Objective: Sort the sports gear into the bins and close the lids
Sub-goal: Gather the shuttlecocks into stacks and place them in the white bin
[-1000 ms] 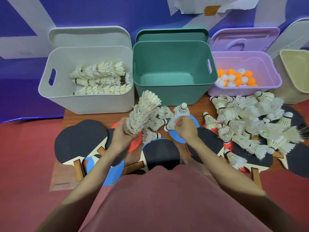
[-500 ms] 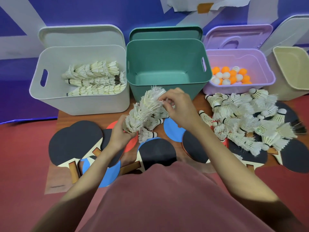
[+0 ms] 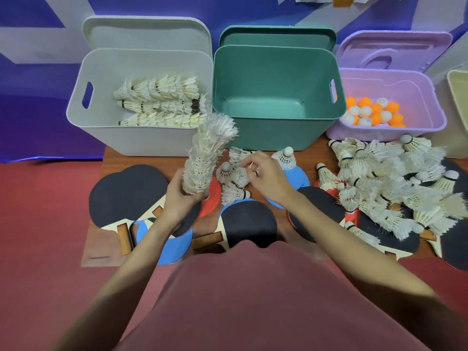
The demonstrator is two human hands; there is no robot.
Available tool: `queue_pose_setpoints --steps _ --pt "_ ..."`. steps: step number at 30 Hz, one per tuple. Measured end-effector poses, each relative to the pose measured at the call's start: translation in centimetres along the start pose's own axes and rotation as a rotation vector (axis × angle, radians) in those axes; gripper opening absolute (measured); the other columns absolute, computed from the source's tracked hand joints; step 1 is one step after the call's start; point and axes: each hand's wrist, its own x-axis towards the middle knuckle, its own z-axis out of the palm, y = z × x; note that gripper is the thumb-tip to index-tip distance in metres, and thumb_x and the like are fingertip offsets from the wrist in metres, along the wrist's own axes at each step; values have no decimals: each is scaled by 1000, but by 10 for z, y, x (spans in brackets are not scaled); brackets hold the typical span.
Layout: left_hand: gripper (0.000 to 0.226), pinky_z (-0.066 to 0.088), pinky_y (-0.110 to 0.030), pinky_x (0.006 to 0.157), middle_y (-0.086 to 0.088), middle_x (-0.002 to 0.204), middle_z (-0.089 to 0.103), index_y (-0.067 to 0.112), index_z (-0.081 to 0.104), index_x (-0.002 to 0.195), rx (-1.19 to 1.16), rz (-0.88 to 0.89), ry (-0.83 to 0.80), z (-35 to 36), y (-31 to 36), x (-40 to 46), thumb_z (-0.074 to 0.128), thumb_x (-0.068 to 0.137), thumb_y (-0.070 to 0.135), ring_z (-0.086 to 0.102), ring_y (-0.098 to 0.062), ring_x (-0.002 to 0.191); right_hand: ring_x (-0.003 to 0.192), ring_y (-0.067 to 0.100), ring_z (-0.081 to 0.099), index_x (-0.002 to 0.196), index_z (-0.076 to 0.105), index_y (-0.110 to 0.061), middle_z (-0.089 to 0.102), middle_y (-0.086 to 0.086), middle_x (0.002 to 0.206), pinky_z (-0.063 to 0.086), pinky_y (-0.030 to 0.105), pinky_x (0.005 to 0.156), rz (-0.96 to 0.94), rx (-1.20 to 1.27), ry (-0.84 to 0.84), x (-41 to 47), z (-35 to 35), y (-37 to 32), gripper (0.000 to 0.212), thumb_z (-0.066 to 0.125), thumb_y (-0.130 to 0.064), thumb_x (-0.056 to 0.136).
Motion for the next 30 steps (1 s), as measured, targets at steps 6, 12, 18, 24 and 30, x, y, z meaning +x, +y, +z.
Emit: queue_pose_setpoints --steps 6,12,18,24,30 --pt "56 46 -9 74 9 102 63 18 53 112 70 -39 23 -17 -18 -4 76 69 -9 59 9 86 117 26 43 121 56 -8 45 9 130 49 38 74 -300 -568 -631 -7 52 15 45 49 9 80" --pt "52 40 -2 66 11 97 60 13 53 109 107 -42 68 -27 -21 -8 76 69 -10 56 15 79 105 28 49 100 60 -1 54 12 107 35 32 66 -213 -610 -518 6 45 6 20 49 6 85" --pt "54 41 -3 66 7 97 62 16 54 109 106 -50 106 -36 -22 -5 76 66 -10 58 5 83 68 4 45 85 64 -9 51 -6 75 37 22 63 -68 31 165 7 -13 -28 5 61 -12 89" --pt "56 46 -13 72 2 101 64 16 56 110 78 -14 94 -45 -20 3 76 63 -6 59 -10 90 53 0 35 88 64 -9 41 -10 66 28 11 56 -69 300 476 33 -53 -67 4 61 -6 87" --pt "57 45 -10 72 4 99 63 16 55 109 101 1 66 -54 -17 10 75 64 -11 57 7 83 58 5 38 86 68 -8 56 6 74 30 10 58 -195 209 241 53 -42 -80 3 65 -8 85"
